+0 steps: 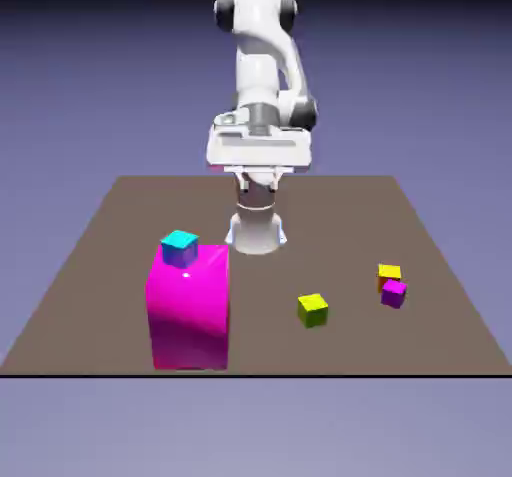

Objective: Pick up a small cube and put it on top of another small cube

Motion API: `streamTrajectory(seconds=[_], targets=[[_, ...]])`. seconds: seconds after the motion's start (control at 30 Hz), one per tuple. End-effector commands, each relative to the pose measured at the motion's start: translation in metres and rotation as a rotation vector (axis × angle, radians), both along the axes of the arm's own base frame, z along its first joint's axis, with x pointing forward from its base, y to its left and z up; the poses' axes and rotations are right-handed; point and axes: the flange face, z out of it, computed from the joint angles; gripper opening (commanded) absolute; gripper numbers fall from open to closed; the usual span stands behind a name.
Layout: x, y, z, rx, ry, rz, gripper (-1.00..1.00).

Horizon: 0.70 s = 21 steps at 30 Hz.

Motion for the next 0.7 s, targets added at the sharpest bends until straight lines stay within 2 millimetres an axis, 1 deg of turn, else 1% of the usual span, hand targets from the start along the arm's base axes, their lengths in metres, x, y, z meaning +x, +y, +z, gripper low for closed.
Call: streamTrajectory(seconds=[0.0,0.1,0.17,0.27,0.33,0.4,0.5,0.6,0.67], targets=[[0.005,0.012,-0.012,0.009,0.046,-0.004,0.0],[0.017,0.048,-0.049,0.036,0.186,-0.02,0.0],[0.021,0.073,-0.076,0.051,0.28,-0.033,0.0],[0.02,0.112,-0.116,0.072,0.423,-0.056,0.0],[0.016,0.138,-0.142,0.084,0.519,-0.074,0.0],[0.007,0.164,-0.167,0.094,0.614,-0.092,0.0],[-0.011,0.204,-0.201,0.104,0.758,-0.121,0.0],[-0.037,0.243,-0.229,0.109,0.902,-0.151,0.0],[-0.057,0.269,-0.244,0.109,0.997,-0.171,0.0]])
